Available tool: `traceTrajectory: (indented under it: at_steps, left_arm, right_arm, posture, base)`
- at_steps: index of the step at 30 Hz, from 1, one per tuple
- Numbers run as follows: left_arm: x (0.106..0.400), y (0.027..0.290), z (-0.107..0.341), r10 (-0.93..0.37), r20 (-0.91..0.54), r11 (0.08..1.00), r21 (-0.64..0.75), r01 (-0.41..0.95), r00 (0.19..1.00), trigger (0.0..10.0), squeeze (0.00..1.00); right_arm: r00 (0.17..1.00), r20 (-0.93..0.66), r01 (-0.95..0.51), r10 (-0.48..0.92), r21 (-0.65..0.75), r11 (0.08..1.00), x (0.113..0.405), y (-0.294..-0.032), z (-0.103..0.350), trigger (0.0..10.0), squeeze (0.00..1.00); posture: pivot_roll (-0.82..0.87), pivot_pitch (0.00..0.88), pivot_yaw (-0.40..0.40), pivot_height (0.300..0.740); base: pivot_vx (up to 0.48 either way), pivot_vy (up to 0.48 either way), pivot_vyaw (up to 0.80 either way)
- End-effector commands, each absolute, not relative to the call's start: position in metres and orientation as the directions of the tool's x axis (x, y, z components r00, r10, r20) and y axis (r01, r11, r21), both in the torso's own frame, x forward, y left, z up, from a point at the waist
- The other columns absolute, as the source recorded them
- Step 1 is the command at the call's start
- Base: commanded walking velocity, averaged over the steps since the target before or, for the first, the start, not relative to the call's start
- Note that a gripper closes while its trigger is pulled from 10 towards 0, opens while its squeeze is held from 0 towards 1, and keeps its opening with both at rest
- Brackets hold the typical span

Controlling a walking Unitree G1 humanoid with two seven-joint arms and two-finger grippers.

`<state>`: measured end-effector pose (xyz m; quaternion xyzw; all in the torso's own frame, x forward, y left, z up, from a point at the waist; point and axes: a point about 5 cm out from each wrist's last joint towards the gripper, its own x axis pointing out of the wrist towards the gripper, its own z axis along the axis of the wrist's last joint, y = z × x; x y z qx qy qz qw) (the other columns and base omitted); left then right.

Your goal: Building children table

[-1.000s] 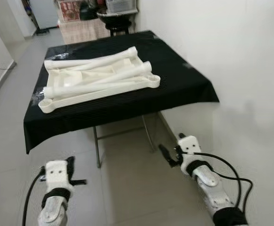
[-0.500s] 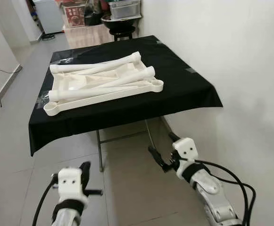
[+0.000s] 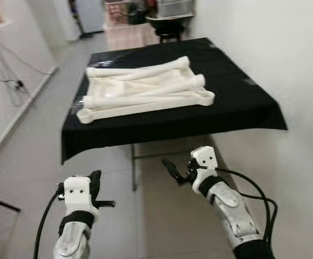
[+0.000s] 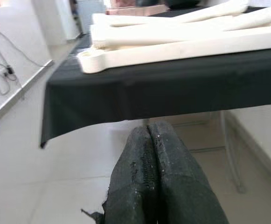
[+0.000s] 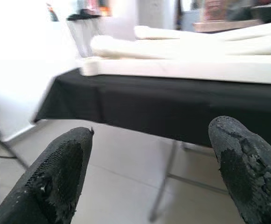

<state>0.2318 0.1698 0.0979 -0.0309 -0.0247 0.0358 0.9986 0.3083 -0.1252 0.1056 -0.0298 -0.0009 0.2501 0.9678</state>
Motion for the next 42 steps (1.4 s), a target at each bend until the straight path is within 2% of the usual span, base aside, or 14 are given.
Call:
traceTrajectory:
  at_steps: [1, 11, 16, 29, 42]
  left_arm:
    - [0.233, 0.175, 0.096, 0.076, 0.026, 0.996, -0.057, -0.075, 0.997, 10.0, 0.0]
    - [0.239, 0.174, 0.099, 0.08, 0.031, 0.995, -0.068, -0.078, 0.996, 10.0, 0.0]
    - [0.239, 0.175, 0.099, 0.081, 0.027, 0.994, -0.072, -0.079, 0.996, 10.0, 0.0]
    - [0.243, 0.176, 0.103, 0.065, 0.037, 0.995, -0.081, -0.062, 0.997, 10.0, 0.0]
    - [0.246, 0.18, 0.115, 0.071, 0.072, 0.995, -0.068, -0.066, 0.995, 10.0, 0.0]
  right_arm:
    - [0.874, -0.024, -0.486, 0.485, -0.037, 0.873, 0.309, -0.126, 0.104, 10.0, 0.0]
    - [0.868, -0.021, -0.495, 0.495, -0.007, 0.869, 0.314, -0.128, 0.106, 10.0, 0.0]
    - [0.862, -0.012, -0.507, 0.507, 0.013, 0.862, 0.314, -0.128, 0.107, 10.0, 0.0]
    - [0.856, 0.066, -0.517, 0.513, 0.082, 0.852, 0.318, -0.13, 0.122, 10.0, 0.0]
    - [0.883, 0.148, -0.455, 0.446, 0.032, 0.89, 0.34, -0.145, 0.157, 10.0, 0.0]
  posture:
    - [-0.04, 0.0, 0.089, 0.74]
    - [-0.04, 0.0, 0.069, 0.74]
    - [-0.04, 0.0, 0.068, 0.74]
    - [-0.04, 0.0, 0.073, 0.74]
    - [-0.05, 0.0, 0.078, 0.74]
  base:
    - [0.0, 0.0, 0.0]
    - [0.0, 0.0, 0.19]
    - [0.262, 0.0, 0.8]
    - [0.289, 0.0, 0.0]
    - [0.316, 0.0, 0.0]
